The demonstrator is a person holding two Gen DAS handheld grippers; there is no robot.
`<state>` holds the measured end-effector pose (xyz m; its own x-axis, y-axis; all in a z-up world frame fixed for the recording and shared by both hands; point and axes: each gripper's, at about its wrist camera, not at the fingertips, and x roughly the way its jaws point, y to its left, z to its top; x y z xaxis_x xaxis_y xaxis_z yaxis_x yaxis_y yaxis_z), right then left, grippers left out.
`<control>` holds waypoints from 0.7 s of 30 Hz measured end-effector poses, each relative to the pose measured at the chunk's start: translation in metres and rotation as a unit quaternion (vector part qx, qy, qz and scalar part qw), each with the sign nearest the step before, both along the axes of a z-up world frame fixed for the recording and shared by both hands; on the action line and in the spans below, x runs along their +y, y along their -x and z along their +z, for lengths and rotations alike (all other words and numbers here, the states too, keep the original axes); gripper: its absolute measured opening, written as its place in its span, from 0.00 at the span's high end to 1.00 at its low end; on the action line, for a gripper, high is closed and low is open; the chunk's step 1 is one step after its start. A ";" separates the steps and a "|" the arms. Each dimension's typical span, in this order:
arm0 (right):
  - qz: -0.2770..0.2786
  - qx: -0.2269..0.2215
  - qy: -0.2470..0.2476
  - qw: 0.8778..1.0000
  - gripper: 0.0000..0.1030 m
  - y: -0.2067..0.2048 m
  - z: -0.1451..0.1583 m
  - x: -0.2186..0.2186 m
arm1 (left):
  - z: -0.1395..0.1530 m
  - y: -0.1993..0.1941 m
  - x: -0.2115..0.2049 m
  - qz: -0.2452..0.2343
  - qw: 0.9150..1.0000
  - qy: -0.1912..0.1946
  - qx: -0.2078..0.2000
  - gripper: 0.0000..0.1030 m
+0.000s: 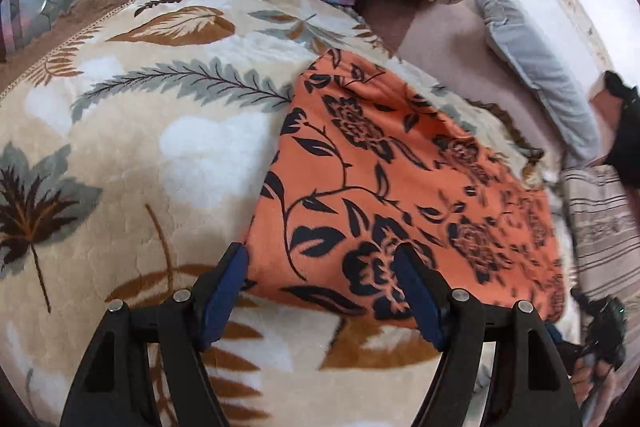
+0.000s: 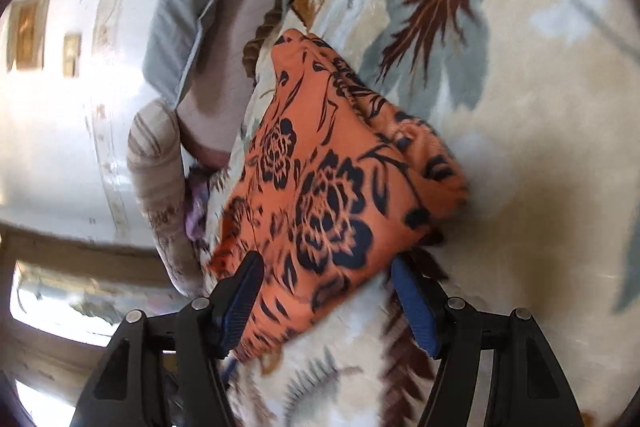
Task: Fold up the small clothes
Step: 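Open both tools and pull them back from the folded blouse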
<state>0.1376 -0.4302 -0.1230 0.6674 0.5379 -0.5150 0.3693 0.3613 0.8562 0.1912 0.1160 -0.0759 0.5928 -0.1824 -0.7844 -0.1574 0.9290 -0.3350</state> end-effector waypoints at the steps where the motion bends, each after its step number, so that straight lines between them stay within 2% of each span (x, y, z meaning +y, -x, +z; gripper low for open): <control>1: -0.015 0.002 -0.002 1.000 0.35 -0.004 -0.004 -0.001 | -0.002 -0.002 0.000 0.002 1.000 -0.004 0.005 0.26; 2: -0.035 -0.003 0.003 0.999 0.43 -0.008 -0.007 -0.003 | -0.004 -0.003 0.003 0.010 1.000 -0.002 0.011 0.26; 3: -0.047 0.004 0.015 0.999 0.82 -0.009 -0.008 -0.003 | -0.005 -0.003 0.005 0.014 1.000 0.005 0.013 0.26; 4: -0.052 0.009 0.020 0.998 0.89 -0.009 -0.010 -0.002 | -0.002 0.001 0.008 0.018 1.000 0.015 0.013 0.26; 9: -0.066 -0.046 0.114 0.990 0.91 0.024 0.049 0.011 | 0.012 0.016 0.018 0.024 1.000 0.011 -0.005 0.26; 10: -0.052 -0.040 0.129 0.990 0.91 0.027 0.050 0.015 | 0.013 0.018 0.021 0.027 0.999 0.013 -0.011 0.26; 11: -0.021 -0.012 0.134 0.991 0.91 0.021 0.038 0.021 | 0.014 0.019 0.022 0.031 0.999 0.016 -0.014 0.26; 13: 0.007 0.041 0.112 0.993 0.81 0.016 0.007 0.019 | 0.012 0.014 0.023 0.031 0.999 0.017 -0.001 0.26; 14: 0.002 0.045 0.084 0.995 0.74 0.018 -0.003 0.014 | 0.012 0.013 0.023 0.027 0.999 0.024 0.003 0.26; 15: -0.008 0.031 0.066 0.997 0.63 0.023 -0.004 0.009 | 0.014 0.013 0.022 0.025 0.999 0.027 -0.001 0.26; 16: -0.016 0.018 0.067 0.997 0.40 0.028 0.001 0.004 | 0.016 0.013 0.021 0.020 0.999 0.024 -0.008 0.26; 18: -0.034 0.000 0.083 0.996 0.24 0.034 0.015 -0.004 | 0.021 0.011 0.018 0.012 1.000 0.005 -0.015 0.26; 21: -0.043 -0.022 0.053 0.997 0.24 0.038 0.020 -0.012 | 0.021 0.015 0.017 0.010 1.000 0.026 -0.014 0.26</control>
<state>0.0994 -0.4417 -0.1031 0.7316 0.4218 -0.5356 0.3662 0.4195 0.8306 0.1767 0.1334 -0.0547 0.6176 -0.2111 -0.7576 -0.1658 0.9067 -0.3878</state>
